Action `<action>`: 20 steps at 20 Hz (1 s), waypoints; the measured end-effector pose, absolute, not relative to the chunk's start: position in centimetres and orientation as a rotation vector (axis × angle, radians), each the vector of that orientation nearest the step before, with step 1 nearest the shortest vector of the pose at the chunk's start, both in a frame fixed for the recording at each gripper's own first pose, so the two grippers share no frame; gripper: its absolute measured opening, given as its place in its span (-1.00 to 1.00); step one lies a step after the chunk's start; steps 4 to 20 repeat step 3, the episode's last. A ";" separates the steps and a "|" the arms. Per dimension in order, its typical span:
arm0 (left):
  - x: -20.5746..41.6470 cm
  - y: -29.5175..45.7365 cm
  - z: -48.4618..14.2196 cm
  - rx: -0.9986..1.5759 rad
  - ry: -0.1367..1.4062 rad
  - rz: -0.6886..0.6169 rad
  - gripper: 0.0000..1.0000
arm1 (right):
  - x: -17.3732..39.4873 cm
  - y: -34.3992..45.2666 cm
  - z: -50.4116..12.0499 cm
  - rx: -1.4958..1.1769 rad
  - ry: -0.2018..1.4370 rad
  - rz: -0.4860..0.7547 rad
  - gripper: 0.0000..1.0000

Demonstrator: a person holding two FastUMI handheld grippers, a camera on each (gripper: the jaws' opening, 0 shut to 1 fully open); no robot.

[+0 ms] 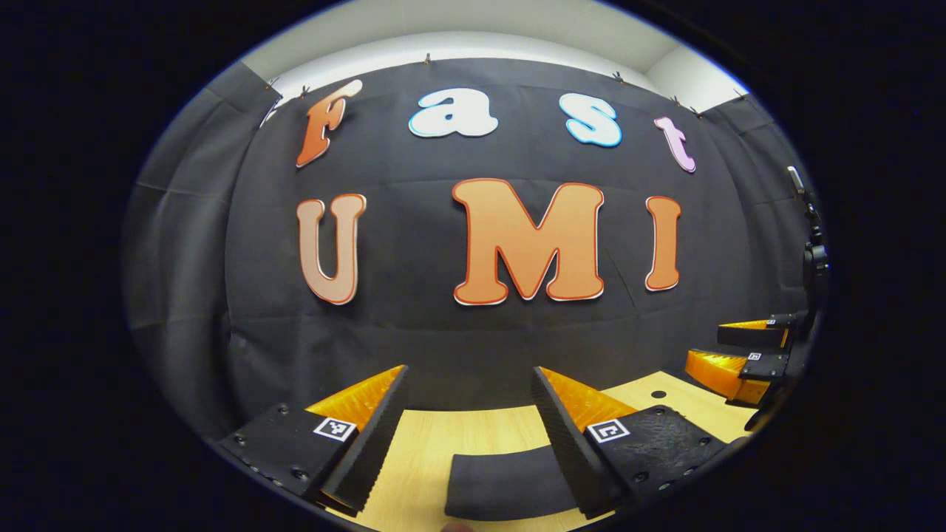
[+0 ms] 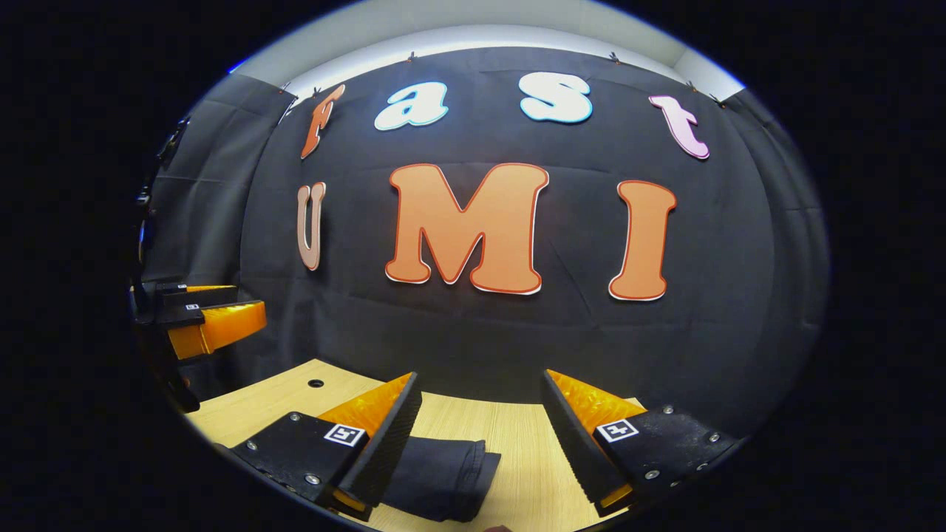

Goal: Grasp the waist and the cuffs of the jeans and fold them to make the two legs overlap; first hold the waist and fold one-third of the jeans toward the cuffs, then hold the cuffs and fold the remaining one-third in the same direction to finish folding.

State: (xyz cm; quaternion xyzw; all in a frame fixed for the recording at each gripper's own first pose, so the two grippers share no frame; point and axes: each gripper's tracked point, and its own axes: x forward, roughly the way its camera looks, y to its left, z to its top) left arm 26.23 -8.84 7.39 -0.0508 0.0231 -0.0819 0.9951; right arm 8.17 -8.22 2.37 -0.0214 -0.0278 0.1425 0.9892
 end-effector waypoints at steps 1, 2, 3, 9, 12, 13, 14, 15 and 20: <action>25.1 -7.8 7.5 -0.091 0.032 -0.166 0.95 | 7.2 -8.3 2.4 -0.046 -0.057 0.269 0.95; 24.2 -7.1 7.7 -0.074 0.016 -0.171 0.92 | 6.4 -8.3 2.2 -0.051 -0.056 0.259 0.96; 23.2 -6.1 7.6 -0.054 0.004 -0.169 0.92 | 5.4 -8.2 2.1 -0.053 -0.054 0.250 0.96; 23.2 -6.1 7.6 -0.054 0.004 -0.169 0.92 | 5.4 -8.2 2.1 -0.053 -0.054 0.250 0.96; 23.2 -6.1 7.6 -0.054 0.004 -0.169 0.92 | 5.4 -8.2 2.1 -0.053 -0.054 0.250 0.96; 23.2 -6.1 7.6 -0.054 0.004 -0.169 0.92 | 5.4 -8.2 2.1 -0.053 -0.054 0.250 0.96; 23.2 -6.1 7.6 -0.054 0.004 -0.169 0.92 | 5.4 -8.2 2.1 -0.053 -0.054 0.250 0.96; 23.2 -6.1 7.6 -0.054 0.004 -0.169 0.92 | 5.4 -8.2 2.1 -0.053 -0.054 0.250 0.96; 23.2 -6.1 7.6 -0.054 0.004 -0.169 0.92 | 5.4 -8.2 2.1 -0.053 -0.054 0.250 0.96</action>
